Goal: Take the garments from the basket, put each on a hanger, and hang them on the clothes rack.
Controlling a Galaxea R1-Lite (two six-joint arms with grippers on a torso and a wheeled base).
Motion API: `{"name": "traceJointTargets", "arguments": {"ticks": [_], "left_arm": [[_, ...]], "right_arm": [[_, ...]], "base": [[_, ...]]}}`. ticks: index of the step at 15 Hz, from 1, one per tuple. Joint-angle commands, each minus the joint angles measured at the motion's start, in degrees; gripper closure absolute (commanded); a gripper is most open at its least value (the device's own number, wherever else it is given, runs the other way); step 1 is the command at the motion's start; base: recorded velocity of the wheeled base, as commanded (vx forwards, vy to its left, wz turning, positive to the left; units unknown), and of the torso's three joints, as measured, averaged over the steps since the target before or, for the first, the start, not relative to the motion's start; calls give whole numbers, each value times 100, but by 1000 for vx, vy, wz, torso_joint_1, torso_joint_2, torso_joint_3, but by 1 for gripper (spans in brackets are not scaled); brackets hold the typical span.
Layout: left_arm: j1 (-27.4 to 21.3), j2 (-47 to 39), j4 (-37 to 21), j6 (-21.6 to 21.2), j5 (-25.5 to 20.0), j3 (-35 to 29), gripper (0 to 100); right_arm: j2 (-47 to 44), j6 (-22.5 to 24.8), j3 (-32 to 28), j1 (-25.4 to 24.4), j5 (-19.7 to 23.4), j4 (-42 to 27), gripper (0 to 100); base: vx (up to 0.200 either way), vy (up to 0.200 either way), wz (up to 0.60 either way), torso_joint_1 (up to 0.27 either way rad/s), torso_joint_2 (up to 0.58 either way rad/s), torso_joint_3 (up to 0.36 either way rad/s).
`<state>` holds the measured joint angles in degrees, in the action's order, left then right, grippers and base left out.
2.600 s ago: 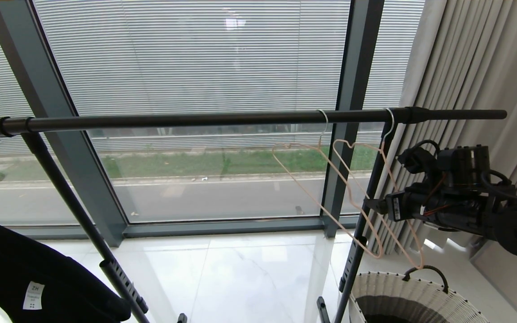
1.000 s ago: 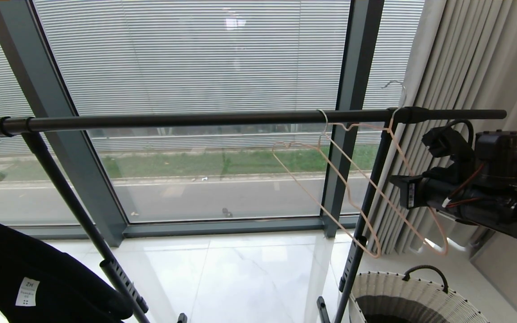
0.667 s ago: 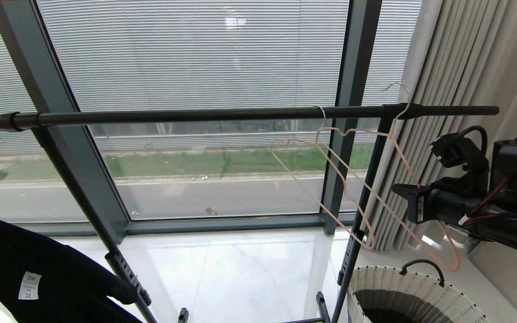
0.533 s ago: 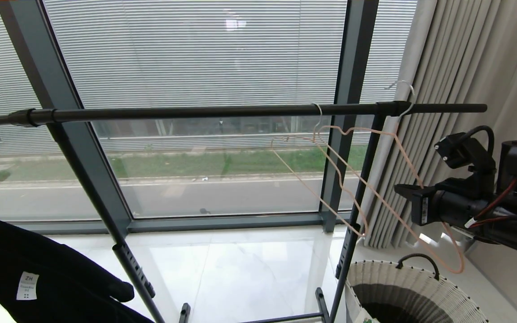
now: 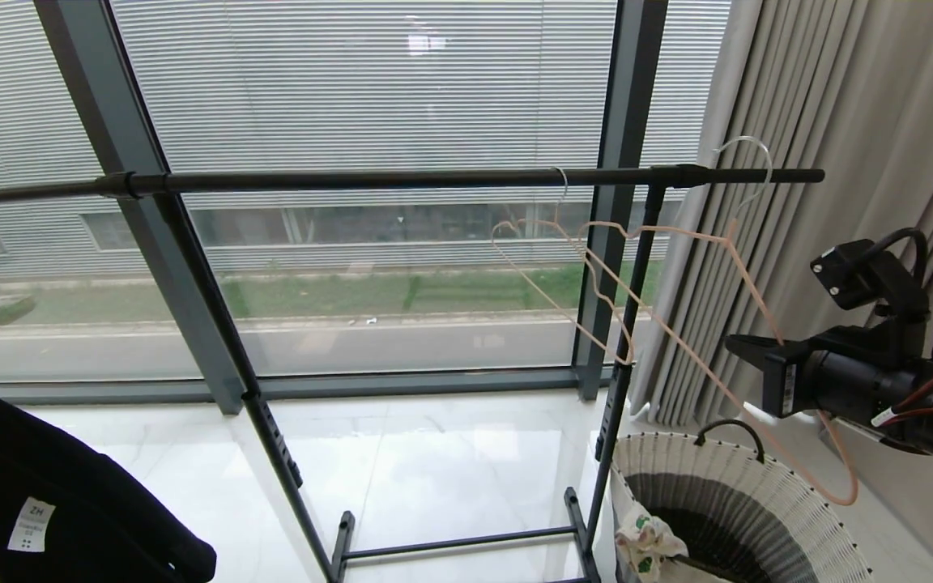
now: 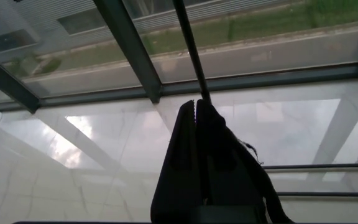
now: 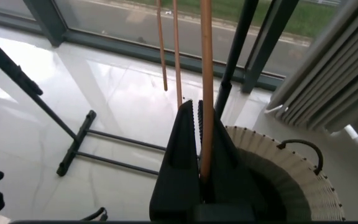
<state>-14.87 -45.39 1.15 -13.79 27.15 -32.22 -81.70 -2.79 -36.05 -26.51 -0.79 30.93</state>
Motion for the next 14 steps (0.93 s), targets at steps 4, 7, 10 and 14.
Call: {"name": "traceJointTargets", "arguments": {"ticks": [4, 7, 10, 14], "left_arm": [[-33, 3, 8, -63, -43, -4, 100], [-200, -5, 8, -45, -535, -65, 100], [-367, -577, 17, 131, -614, -513, 100], [-508, -1640, 659, 517, -570, -856, 100]], "right_arm": [[313, 191, -34, -82, 9, 1, 100], [717, 235, -25, -407, 106, -8, 100], [1139, 288, 186, -1145, 440, -377, 100], [1323, 683, 1038, -2613, 431, -421, 100]], "base": [[-100, 0, 0, 1, 1, 1], [0, 0, 0, 0, 0, 0], [0, 0, 0, 0, 0, 0], [0, 0, 0, 0, 0, 0]]}}
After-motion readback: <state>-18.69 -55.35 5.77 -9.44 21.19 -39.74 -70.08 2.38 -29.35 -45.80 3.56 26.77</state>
